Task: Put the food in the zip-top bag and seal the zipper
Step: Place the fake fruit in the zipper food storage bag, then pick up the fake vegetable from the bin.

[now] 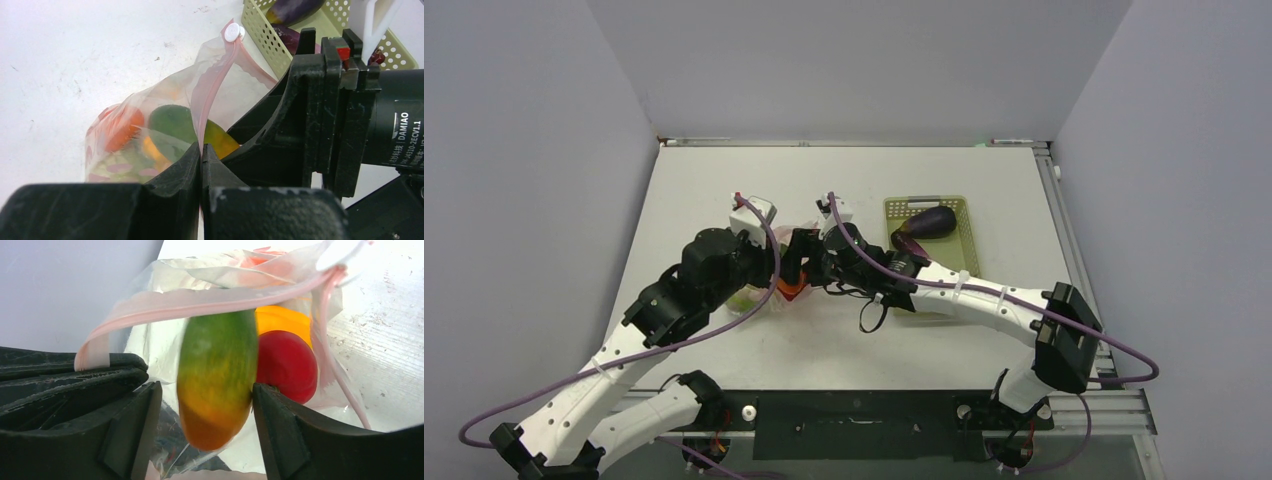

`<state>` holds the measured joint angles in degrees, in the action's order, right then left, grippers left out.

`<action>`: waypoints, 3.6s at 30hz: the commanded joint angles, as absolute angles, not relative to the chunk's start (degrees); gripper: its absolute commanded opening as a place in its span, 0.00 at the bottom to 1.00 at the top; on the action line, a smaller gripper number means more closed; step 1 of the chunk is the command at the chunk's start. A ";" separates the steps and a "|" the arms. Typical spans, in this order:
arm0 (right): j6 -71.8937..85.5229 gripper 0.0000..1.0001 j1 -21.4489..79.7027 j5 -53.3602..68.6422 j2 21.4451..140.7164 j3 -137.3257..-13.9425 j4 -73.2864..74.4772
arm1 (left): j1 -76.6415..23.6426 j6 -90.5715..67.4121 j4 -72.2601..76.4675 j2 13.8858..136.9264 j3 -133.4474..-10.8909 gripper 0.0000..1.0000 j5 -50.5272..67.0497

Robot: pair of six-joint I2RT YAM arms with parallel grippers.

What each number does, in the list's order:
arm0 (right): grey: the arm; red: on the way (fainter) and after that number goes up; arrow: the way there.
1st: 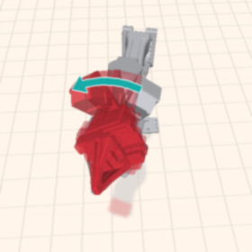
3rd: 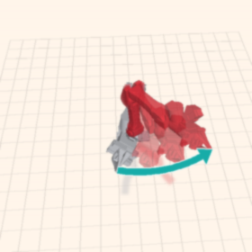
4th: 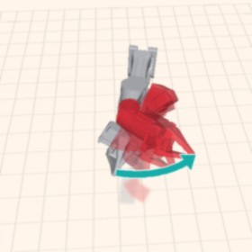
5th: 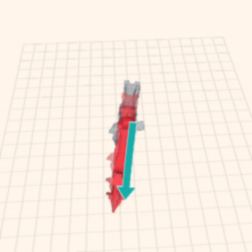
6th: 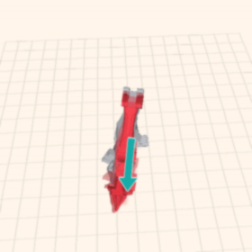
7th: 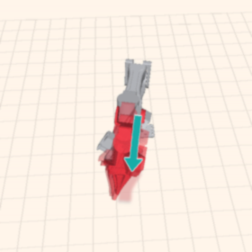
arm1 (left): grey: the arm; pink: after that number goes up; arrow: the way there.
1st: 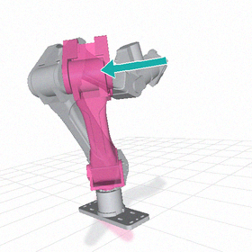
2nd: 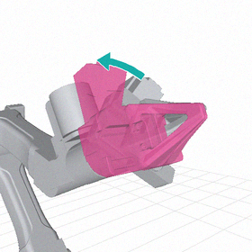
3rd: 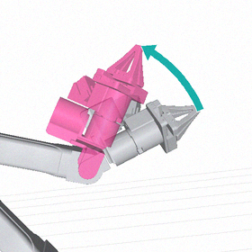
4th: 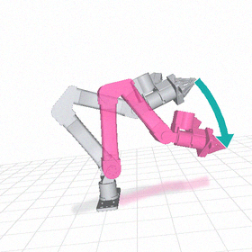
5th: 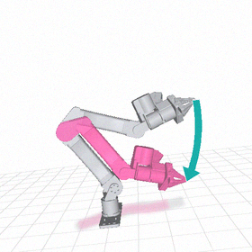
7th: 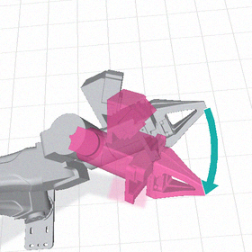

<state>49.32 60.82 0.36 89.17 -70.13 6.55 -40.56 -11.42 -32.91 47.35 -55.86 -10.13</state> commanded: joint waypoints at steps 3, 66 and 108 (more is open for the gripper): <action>51.15 0.75 61.36 -1.57 89.99 -71.26 -2.04 | -40.66 -11.78 -30.72 46.58 -56.43 0.00 -8.35; 20.60 0.77 36.68 -17.69 71.28 -59.16 25.63 | -40.31 -11.87 -30.81 48.87 -56.33 0.00 -9.25; 19.50 0.68 25.75 -6.90 94.20 -54.41 15.09 | -39.99 -11.69 -30.88 48.08 -56.48 0.00 -8.06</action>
<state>19.92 26.22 -7.16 95.11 -53.43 17.12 -40.38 -11.57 -32.84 48.86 -55.86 -8.73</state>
